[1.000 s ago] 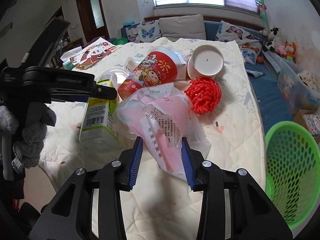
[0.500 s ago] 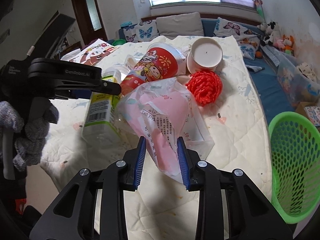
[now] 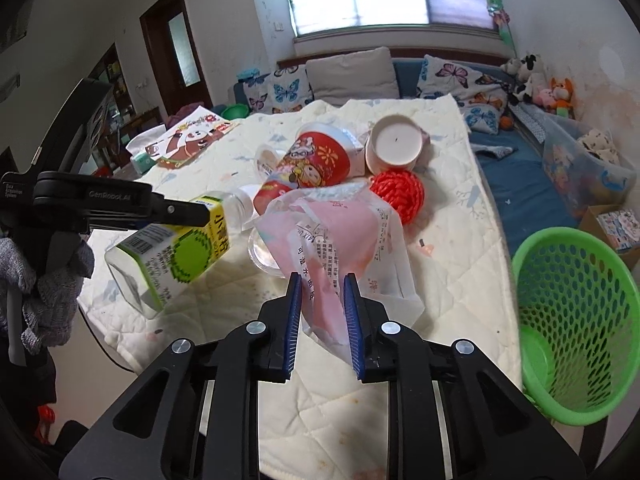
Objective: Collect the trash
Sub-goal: 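Grasp the pink plastic bag with the right tool while the left tool grasps the clear bottle, then carry the pink bag with the right tool over the green wastebasket and release, then carry the clear bottle with the left tool over the wastebasket and release, then grasp the red PIZZA cup with the left tool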
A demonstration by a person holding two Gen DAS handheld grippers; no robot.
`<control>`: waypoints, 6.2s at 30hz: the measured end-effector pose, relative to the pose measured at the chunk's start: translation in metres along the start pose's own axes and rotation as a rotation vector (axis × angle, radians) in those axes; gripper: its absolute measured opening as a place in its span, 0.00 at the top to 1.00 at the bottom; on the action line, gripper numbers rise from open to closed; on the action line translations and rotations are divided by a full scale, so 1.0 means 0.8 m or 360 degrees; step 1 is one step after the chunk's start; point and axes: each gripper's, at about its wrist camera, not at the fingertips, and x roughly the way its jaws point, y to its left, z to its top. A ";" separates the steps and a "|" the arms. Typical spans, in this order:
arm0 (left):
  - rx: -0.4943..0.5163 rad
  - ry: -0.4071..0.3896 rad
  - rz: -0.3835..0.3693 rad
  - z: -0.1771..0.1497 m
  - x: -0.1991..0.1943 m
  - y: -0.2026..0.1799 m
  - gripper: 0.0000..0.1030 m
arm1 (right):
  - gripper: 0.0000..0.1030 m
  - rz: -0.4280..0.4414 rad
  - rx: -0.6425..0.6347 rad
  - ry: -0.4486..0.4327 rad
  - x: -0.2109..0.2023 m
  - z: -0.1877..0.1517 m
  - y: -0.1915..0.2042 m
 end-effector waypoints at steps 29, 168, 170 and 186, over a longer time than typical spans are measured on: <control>0.0157 0.0120 0.0214 -0.015 0.047 -0.005 0.51 | 0.81 -0.0107 0.0124 -0.0056 -0.030 -0.010 -0.038; 0.0475 -0.0090 -0.0059 0.071 0.061 -0.147 0.34 | 0.18 -0.0339 0.0502 -0.0212 -0.097 -0.042 -0.150; 0.0442 -0.0084 -0.0012 0.081 0.066 -0.129 0.34 | 0.18 -0.0319 0.0480 -0.0198 -0.089 -0.036 -0.142; 0.0369 0.0034 0.0152 0.121 0.133 -0.066 0.27 | 0.18 -0.0217 0.0383 -0.0129 -0.037 0.006 -0.115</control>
